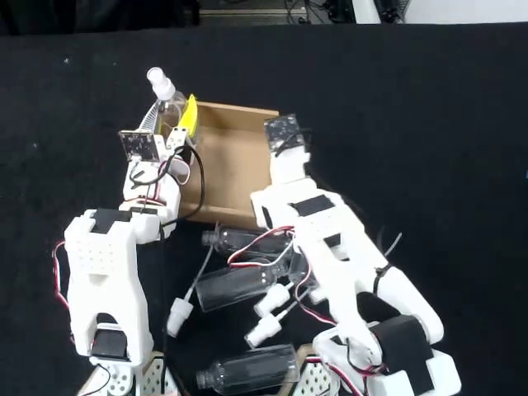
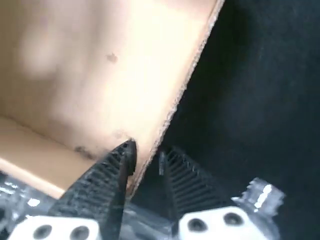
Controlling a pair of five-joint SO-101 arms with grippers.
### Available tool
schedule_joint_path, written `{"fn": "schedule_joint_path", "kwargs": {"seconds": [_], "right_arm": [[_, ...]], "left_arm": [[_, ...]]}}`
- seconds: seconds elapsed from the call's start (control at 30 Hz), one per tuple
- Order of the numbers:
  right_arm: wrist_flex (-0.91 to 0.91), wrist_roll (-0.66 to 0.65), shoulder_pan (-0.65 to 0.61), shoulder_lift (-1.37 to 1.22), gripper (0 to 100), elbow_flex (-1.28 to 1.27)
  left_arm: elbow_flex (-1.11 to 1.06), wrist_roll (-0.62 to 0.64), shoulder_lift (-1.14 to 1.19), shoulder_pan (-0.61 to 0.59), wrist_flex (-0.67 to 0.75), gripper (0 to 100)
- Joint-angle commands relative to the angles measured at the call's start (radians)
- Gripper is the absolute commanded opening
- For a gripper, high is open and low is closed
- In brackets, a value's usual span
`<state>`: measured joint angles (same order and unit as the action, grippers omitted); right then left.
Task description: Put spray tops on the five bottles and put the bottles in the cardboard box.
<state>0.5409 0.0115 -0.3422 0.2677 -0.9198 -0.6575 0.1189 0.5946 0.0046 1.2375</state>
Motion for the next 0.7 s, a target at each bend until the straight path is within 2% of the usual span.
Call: {"fn": "schedule_joint_path", "kwargs": {"seconds": [0.0, 0.3, 0.57, 0.67], "right_arm": [[0.018, -0.124, 0.028, 0.002, 3.1, 0.033], [0.152, -0.215, 0.058, 0.012, 3.1, 0.101], [0.163, -0.262, 0.060, 0.012, 3.5, 0.099], [0.163, -0.262, 0.057, 0.012, 3.6, 0.097]], "left_arm": [[-0.030, -0.002, -0.014, 0.008, 0.137, 3], [-0.082, -0.063, -0.015, 0.013, 0.175, 3], [-0.159, -0.063, -0.129, 0.018, 0.167, 3], [-0.142, -0.061, -0.133, 0.010, 0.066, 3]]}}
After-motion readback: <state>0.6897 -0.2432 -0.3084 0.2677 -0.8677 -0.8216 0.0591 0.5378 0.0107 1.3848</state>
